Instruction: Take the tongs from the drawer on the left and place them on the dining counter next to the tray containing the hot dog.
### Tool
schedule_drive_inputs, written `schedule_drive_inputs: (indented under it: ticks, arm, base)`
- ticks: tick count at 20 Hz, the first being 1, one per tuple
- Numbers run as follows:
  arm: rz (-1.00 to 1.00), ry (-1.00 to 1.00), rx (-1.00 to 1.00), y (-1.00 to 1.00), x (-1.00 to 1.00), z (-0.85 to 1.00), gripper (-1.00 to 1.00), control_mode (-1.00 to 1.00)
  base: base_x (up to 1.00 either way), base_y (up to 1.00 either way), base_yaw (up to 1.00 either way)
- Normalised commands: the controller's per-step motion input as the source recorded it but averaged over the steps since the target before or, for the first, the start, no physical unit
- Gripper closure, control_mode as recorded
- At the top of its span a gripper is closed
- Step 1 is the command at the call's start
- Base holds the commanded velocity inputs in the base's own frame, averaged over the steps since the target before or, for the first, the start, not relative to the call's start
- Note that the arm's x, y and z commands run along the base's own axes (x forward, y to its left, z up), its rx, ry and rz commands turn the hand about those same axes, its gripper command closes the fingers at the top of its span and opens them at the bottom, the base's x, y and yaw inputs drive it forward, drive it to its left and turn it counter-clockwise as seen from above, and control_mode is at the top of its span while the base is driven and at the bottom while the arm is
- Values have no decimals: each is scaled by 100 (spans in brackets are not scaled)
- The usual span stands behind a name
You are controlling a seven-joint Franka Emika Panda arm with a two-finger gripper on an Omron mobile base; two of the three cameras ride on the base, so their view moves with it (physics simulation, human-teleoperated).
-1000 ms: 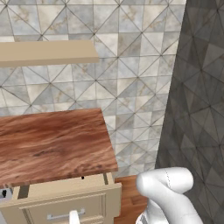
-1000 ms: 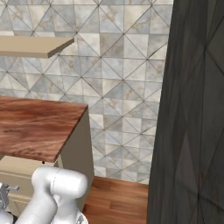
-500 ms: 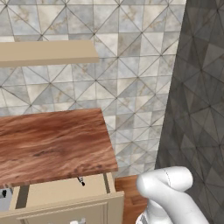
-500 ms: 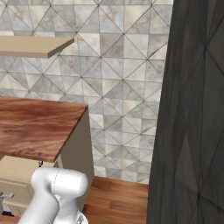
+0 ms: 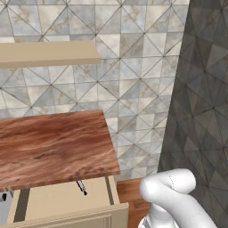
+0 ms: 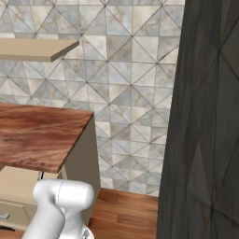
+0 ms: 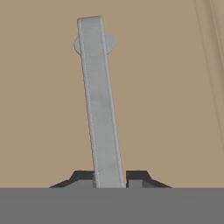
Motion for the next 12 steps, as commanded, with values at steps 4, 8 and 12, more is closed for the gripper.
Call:
schedule_drive_inputs:
  ticks: [4, 8, 12]
  arm:
    - [0, 0, 0, 0, -9, 0, 100, -100]
    - [0, 0, 0, 0, 0, 0, 100, -100]
    - [0, 0, 0, 0, 0, 0, -100, -100]
  base:
    - [0, 0, 0]
    - [0, 0, 0]
    - [0, 0, 0]
